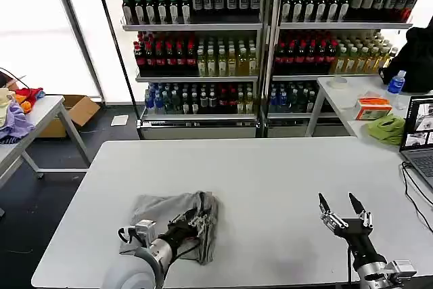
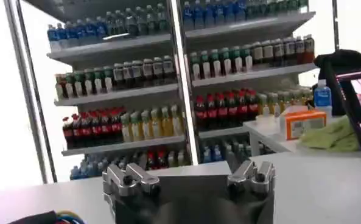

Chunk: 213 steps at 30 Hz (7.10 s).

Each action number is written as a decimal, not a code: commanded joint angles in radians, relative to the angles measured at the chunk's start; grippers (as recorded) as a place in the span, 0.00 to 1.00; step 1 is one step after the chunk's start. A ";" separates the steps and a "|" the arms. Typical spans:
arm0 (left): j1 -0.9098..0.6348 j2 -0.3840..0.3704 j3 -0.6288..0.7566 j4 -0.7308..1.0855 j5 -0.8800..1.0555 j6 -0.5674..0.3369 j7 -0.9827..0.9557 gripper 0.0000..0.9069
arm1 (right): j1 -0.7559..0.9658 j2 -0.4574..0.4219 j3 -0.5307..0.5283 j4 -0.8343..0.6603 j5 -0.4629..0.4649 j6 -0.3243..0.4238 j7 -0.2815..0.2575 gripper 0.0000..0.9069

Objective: Fold and organize the clothes.

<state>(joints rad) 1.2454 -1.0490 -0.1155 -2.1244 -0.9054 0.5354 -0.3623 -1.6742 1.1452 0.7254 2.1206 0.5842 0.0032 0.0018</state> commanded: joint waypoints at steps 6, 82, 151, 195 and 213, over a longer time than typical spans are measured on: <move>0.105 0.051 -0.325 -0.152 0.054 0.039 0.072 1.00 | 0.001 -0.003 -0.003 -0.002 0.002 0.005 -0.002 1.00; 0.256 0.050 -0.930 0.181 0.130 -0.036 0.350 0.02 | 0.020 -0.008 -0.009 -0.010 0.015 0.012 0.001 1.00; 0.093 -0.131 -0.305 -0.095 -0.002 -0.216 0.299 1.00 | 0.200 -0.018 -0.447 -0.067 0.171 -0.293 0.159 1.00; 0.136 -0.183 -0.413 -0.102 -0.013 -0.192 0.266 1.00 | 0.297 -0.151 -0.307 -0.183 0.208 -0.339 0.137 0.00; 0.135 -0.164 -0.414 -0.096 0.001 -0.185 0.259 1.00 | 0.212 -0.103 -0.209 -0.052 0.034 -0.282 0.185 1.00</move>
<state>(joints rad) 1.3806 -1.2137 -0.5317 -2.2237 -0.9076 0.3497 -0.1012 -1.4217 1.0274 0.4466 1.9953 0.7202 -0.3219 0.1587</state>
